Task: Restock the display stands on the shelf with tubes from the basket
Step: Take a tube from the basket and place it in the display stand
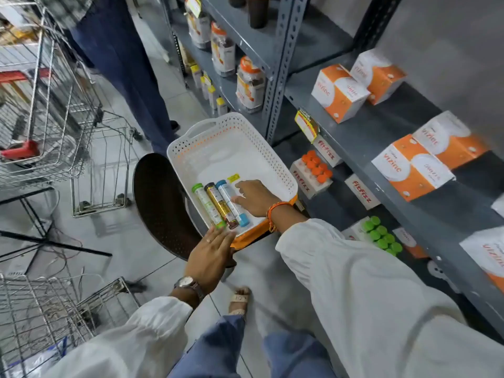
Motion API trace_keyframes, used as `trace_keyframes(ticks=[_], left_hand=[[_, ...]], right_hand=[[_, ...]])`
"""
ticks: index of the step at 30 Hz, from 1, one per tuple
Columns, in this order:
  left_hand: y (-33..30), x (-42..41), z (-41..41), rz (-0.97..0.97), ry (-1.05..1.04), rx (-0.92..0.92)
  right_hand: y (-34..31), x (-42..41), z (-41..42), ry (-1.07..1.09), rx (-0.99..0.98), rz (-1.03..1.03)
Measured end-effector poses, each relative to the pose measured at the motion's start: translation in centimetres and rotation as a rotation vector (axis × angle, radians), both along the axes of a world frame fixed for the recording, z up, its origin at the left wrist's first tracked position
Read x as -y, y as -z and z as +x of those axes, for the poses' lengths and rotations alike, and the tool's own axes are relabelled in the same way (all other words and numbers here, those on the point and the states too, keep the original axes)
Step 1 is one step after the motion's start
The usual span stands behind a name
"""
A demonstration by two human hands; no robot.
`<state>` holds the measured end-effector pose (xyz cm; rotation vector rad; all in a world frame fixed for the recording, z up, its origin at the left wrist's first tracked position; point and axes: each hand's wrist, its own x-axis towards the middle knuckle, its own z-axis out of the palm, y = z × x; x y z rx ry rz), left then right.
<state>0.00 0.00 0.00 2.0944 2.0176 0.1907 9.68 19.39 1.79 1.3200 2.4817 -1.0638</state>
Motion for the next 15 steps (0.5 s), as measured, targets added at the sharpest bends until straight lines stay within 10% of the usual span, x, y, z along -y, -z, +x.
trace_keyframes(ticks=[15], left_hand=[[0.3, -1.5, -1.0, -0.064, 0.062, -0.068]], right_hand=[[3.2, 0.2, -3.1, 0.132, 0.100, -0.011]])
